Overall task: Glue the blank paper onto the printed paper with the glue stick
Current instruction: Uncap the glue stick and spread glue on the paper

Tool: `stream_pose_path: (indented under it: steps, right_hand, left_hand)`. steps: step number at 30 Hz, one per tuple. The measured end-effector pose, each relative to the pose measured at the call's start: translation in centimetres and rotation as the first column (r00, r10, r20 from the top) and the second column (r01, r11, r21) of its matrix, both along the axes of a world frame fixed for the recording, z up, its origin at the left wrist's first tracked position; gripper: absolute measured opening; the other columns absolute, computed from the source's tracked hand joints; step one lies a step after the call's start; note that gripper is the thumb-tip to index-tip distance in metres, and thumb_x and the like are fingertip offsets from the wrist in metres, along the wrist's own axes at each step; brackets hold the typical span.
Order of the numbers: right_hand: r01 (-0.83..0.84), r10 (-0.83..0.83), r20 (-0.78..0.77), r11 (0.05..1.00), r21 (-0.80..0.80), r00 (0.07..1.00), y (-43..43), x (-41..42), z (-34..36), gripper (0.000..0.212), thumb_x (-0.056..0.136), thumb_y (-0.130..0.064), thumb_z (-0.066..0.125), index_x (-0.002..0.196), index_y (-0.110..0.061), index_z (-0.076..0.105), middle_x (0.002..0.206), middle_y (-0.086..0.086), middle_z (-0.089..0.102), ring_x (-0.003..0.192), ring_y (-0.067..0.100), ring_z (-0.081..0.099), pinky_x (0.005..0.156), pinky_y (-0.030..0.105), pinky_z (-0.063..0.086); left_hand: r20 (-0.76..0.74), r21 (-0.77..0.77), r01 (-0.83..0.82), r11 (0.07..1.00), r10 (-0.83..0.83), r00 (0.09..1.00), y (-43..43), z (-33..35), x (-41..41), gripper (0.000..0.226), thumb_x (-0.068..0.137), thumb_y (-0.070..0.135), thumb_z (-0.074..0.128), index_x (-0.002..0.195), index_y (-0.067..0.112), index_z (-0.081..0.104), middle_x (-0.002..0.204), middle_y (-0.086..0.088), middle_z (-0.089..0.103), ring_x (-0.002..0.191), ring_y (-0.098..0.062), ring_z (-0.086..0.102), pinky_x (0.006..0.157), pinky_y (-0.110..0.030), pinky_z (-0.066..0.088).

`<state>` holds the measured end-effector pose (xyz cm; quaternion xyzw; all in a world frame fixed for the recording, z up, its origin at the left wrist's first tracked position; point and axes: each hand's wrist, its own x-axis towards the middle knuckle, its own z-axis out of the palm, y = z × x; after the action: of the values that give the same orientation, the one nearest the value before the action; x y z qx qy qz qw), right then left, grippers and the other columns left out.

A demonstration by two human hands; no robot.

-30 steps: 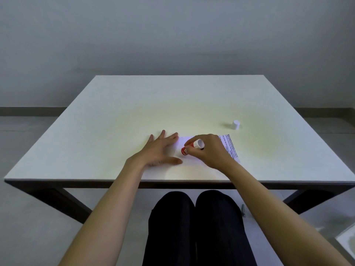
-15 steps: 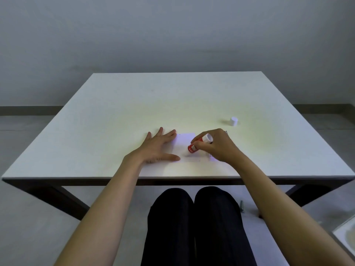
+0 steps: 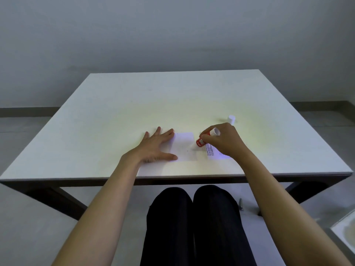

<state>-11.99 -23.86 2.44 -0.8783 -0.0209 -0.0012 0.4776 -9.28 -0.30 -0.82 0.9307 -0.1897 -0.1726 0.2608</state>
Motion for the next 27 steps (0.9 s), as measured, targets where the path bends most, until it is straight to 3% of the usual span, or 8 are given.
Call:
stream_pose_path:
  steps: [3,5,7,9,15,20,23,27]
  right_hand:
    - [0.077,-0.079,0.049,0.996,0.038,0.996,0.7,0.0,0.1,0.014,0.073,-0.015,0.063,0.066,-0.014,0.074,0.055,-0.018,0.065,0.053,0.001,0.051,0.043,0.006,0.035]
    - [-0.028,0.026,0.036,0.998,0.051,0.999,1.3,-0.7,0.1,0.014,0.070,-0.019,0.063,0.061,-0.022,0.074,0.058,-0.017,0.069,0.052,0.001,0.051,0.046,0.007,0.035]
    - [-0.152,0.155,-0.038,0.987,0.056,0.987,2.0,-1.2,0.0,0.013,0.068,-0.023,0.062,0.063,-0.023,0.074,0.063,-0.012,0.073,0.055,0.006,0.053,0.052,0.020,0.041]
    - [-0.147,0.149,-0.053,0.988,0.043,0.987,2.2,-0.7,-0.1,0.015,0.069,-0.024,0.061,0.065,-0.022,0.075,0.071,-0.001,0.075,0.058,0.011,0.054,0.055,0.028,0.041]
    - [0.153,-0.161,0.072,0.983,0.099,0.984,2.0,1.6,0.1,0.034,0.075,-0.015,0.061,0.044,-0.031,0.062,0.040,-0.020,0.054,0.048,0.003,0.045,0.042,0.009,0.032]
    - [-0.084,0.080,0.054,0.994,0.074,0.995,4.0,0.3,-0.7,0.022,0.072,-0.023,0.063,0.053,-0.032,0.069,0.050,-0.027,0.062,0.045,-0.005,0.049,0.038,0.006,0.031]
    - [0.051,-0.055,0.051,0.994,0.092,0.997,3.5,1.4,-0.8,0.020,0.075,-0.020,0.063,0.059,-0.025,0.073,0.048,-0.024,0.061,0.053,-0.009,0.051,0.044,0.005,0.033]
    - [0.198,-0.206,0.056,0.972,0.130,0.977,2.4,2.0,-0.7,0.009,0.076,-0.022,0.065,0.069,-0.024,0.071,0.065,-0.020,0.062,0.068,0.001,0.055,0.059,0.015,0.037]
  left_hand:
    - [-0.005,0.003,0.001,1.000,-0.001,1.000,0.0,0.0,0.0,0.091,0.080,0.045,0.067,0.151,0.027,0.013,0.159,0.019,0.005,0.147,-0.007,-0.013,0.119,-0.043,-0.013]
    - [-0.007,0.000,-0.006,1.000,0.006,1.000,0.0,0.0,0.0,0.093,0.078,0.046,0.068,0.151,0.027,0.013,0.158,0.020,0.005,0.147,-0.007,-0.013,0.119,-0.043,-0.014]
    - [-0.008,0.004,-0.008,1.000,0.008,1.000,-0.1,0.0,0.0,0.094,0.078,0.047,0.068,0.151,0.028,0.012,0.158,0.020,0.005,0.147,-0.007,-0.013,0.119,-0.043,-0.014]
    - [-0.002,0.021,0.002,1.000,-0.001,1.000,-0.1,0.1,0.0,0.094,0.078,0.046,0.068,0.151,0.027,0.012,0.159,0.019,0.004,0.147,-0.009,-0.012,0.119,-0.043,-0.014]
    - [0.007,0.013,0.008,1.000,-0.009,1.000,-0.1,0.2,-0.1,0.090,0.079,0.044,0.068,0.151,0.027,0.015,0.159,0.018,0.007,0.148,-0.010,-0.011,0.119,-0.044,-0.013]
    - [0.004,-0.030,-0.023,0.999,0.023,1.000,-0.1,-0.1,0.0,0.095,0.076,0.044,0.072,0.151,0.028,0.016,0.159,0.018,0.010,0.147,-0.006,-0.011,0.119,-0.042,-0.014]
    - [0.008,-0.032,-0.027,0.999,0.027,1.000,-0.1,-0.1,0.0,0.094,0.075,0.044,0.072,0.150,0.028,0.017,0.159,0.019,0.010,0.147,-0.006,-0.010,0.118,-0.041,-0.015]
    - [0.001,-0.063,-0.031,0.998,0.031,1.000,0.1,-0.2,-0.2,0.093,0.075,0.045,0.072,0.150,0.031,0.019,0.159,0.018,0.010,0.146,-0.003,-0.011,0.118,-0.039,-0.016]
